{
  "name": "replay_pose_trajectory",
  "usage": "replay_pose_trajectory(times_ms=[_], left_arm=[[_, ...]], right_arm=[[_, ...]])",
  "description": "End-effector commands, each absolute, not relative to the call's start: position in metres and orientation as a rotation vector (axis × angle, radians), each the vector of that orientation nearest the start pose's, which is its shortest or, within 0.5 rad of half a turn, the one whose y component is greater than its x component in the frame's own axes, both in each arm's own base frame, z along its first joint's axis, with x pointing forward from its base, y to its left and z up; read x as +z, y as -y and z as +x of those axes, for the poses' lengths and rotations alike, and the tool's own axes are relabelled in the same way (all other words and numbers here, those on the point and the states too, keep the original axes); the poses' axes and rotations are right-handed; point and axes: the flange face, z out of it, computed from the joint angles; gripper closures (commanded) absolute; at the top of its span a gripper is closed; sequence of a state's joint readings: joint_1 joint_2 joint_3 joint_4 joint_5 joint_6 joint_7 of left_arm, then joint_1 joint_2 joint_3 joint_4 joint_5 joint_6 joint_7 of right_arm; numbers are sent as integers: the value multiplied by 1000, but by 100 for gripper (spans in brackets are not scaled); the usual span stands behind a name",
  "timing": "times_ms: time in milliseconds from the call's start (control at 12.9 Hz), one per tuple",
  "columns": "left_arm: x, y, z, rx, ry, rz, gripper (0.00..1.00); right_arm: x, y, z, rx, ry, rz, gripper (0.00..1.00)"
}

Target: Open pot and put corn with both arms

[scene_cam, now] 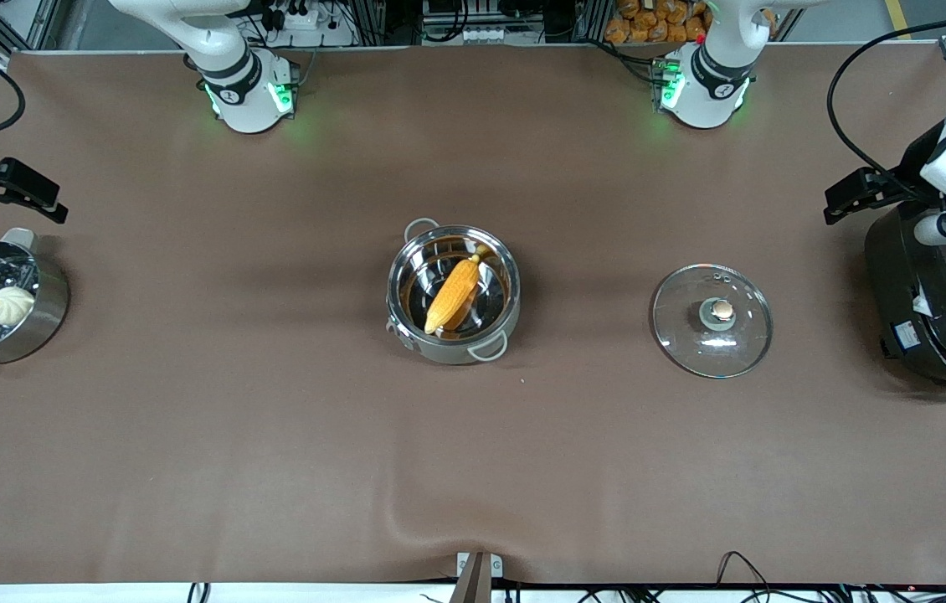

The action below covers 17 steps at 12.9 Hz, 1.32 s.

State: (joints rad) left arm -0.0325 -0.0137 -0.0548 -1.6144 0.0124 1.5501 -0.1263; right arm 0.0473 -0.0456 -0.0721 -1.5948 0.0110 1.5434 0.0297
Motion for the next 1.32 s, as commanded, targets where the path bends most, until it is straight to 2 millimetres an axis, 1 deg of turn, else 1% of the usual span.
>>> replay_pose_trajectory(times_ms=[0, 233, 310, 388, 853, 1085, 1240], left_arm=[[617, 48, 539, 41, 5, -3098, 0], [621, 46, 539, 34, 26, -3099, 0], [623, 47, 542, 30, 24, -3101, 0], [620, 46, 546, 37, 29, -3101, 0], [621, 46, 547, 43, 34, -3112, 0], [622, 40, 547, 41, 46, -3107, 0], [623, 39, 547, 38, 48, -3106, 0]], right_arm=[[637, 11, 529, 27, -65, -3136, 0], [635, 11, 527, 68, -65, -3136, 0], [635, 12, 526, 75, -67, -3134, 0], [635, 11, 525, 82, -65, -3137, 0], [633, 11, 521, 137, -67, -3135, 0], [632, 11, 521, 145, -67, -3135, 0], [633, 11, 521, 142, -67, -3135, 0]])
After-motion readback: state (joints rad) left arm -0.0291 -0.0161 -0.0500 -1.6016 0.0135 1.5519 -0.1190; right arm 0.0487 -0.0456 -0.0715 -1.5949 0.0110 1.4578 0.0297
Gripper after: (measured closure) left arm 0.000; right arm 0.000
